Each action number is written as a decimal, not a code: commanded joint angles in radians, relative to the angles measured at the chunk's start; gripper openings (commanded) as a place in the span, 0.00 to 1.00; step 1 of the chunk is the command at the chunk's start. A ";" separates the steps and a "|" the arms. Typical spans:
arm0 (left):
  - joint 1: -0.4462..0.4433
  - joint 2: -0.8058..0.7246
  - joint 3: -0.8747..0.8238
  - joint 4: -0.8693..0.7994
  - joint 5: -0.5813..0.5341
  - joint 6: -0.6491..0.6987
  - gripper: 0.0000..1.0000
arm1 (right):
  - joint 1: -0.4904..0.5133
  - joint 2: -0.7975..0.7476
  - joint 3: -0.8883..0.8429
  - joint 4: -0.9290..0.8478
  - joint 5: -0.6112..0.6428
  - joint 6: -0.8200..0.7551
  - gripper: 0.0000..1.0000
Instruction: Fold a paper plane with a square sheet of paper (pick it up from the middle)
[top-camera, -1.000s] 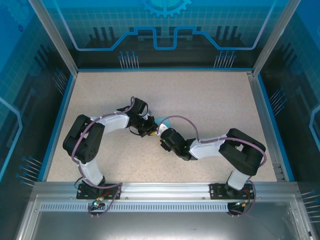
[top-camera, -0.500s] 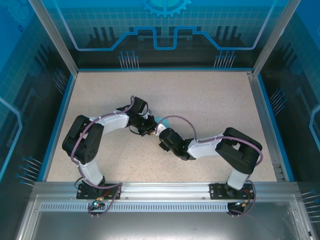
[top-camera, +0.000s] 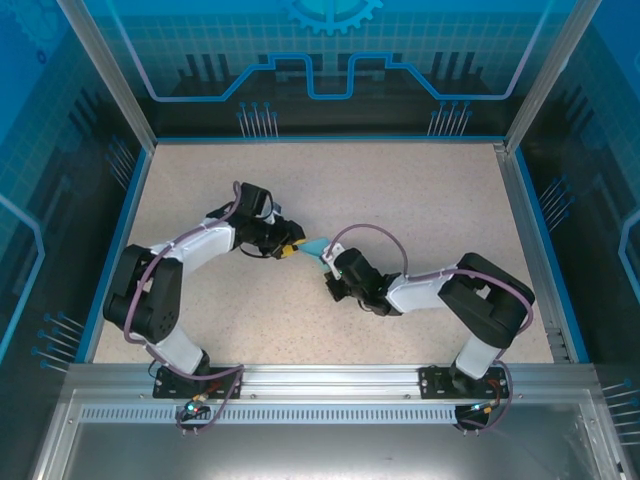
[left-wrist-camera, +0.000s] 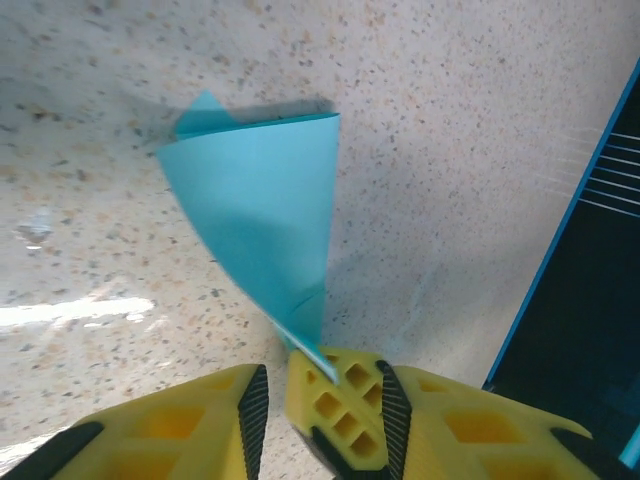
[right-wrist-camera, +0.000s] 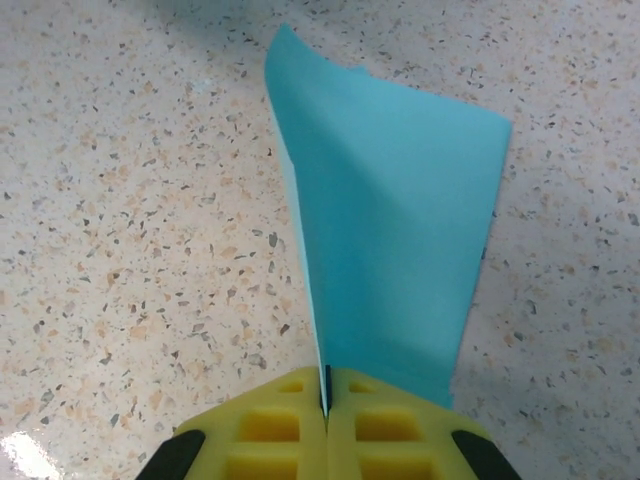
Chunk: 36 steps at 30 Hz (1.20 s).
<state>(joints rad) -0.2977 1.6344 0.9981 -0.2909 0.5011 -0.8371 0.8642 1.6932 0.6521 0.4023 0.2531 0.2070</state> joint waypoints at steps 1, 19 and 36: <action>0.005 -0.039 -0.030 -0.019 -0.024 0.012 0.41 | -0.043 -0.032 -0.025 0.067 -0.143 0.094 0.04; -0.022 -0.052 -0.205 0.287 0.063 -0.040 0.41 | -0.208 -0.014 -0.081 0.207 -0.464 0.400 0.01; -0.089 0.031 -0.196 0.395 0.099 -0.046 0.32 | -0.274 0.082 -0.051 0.200 -0.623 0.592 0.01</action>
<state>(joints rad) -0.3763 1.6428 0.7933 0.0700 0.5667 -0.8673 0.6075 1.7515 0.5827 0.5968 -0.3199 0.7528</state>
